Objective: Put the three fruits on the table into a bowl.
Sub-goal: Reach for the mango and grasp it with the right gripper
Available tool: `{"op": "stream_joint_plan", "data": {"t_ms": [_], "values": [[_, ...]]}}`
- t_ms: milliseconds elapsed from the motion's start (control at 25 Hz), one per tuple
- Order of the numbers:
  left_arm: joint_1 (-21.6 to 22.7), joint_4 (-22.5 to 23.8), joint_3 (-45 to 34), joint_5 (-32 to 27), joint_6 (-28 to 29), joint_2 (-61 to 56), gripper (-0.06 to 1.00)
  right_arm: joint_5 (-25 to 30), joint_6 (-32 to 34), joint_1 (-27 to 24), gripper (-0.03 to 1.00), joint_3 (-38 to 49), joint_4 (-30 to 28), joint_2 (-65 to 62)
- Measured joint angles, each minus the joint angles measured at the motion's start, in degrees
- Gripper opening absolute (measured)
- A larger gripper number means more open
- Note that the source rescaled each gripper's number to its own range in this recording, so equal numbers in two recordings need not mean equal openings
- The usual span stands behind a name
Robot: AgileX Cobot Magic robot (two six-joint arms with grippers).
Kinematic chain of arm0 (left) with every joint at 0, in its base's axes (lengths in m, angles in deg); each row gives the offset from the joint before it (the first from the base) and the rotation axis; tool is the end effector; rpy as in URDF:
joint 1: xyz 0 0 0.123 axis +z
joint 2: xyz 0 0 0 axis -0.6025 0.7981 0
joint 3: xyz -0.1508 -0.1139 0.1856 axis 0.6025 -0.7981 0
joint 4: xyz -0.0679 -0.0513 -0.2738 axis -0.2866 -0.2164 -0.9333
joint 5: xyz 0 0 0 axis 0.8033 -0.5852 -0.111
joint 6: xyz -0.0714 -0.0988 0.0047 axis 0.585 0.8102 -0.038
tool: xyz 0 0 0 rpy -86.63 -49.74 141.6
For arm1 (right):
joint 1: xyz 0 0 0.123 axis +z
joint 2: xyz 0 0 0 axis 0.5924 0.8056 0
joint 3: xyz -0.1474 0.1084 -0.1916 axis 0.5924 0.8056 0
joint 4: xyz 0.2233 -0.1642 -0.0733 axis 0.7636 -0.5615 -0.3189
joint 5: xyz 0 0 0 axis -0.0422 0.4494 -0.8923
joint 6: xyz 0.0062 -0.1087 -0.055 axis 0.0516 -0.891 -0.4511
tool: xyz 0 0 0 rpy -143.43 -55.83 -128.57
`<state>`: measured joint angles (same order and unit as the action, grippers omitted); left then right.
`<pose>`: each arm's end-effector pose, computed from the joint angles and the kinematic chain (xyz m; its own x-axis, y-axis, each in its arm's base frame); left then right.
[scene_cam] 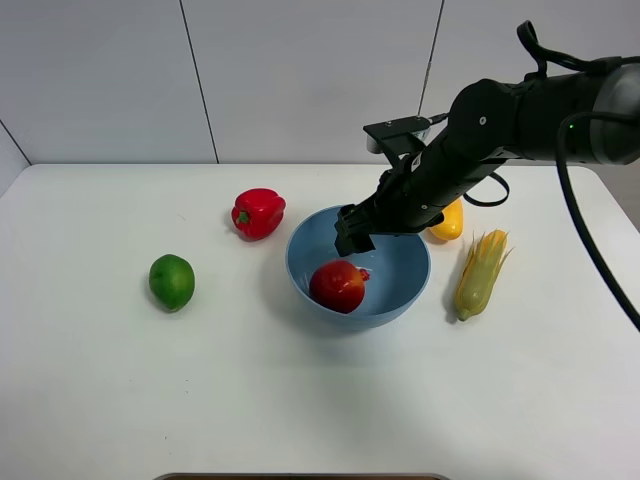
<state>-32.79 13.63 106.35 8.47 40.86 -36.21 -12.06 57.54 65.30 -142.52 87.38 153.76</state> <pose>0.0754 -0.0028 0.2622 -0.5289 0.0266 -0.8482 0.0187 0.9996 0.0197 0.3318 0.2071 0.1422 -0.8240 -0.3650 -0.4332 -0.4779 0.8585 0.1857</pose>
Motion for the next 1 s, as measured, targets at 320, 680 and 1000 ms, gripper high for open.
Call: {"op": "stream_joint_plan", "data": {"t_ms": [320,680,1000], "values": [[0.00,0.00,0.00,0.00,0.00,0.00,1.00,1.60,0.21,0.00,0.55,-1.10,-0.05,-1.75],[0.00,0.00,0.00,0.00,0.00,0.00,1.00,10.23,3.23,-0.67,0.55,-13.47,-2.23,-1.88],[0.00,0.00,0.00,0.00,0.00,0.00,1.00,12.29,7.02,-2.88,0.55,-15.01,-7.93,-1.93]]}}
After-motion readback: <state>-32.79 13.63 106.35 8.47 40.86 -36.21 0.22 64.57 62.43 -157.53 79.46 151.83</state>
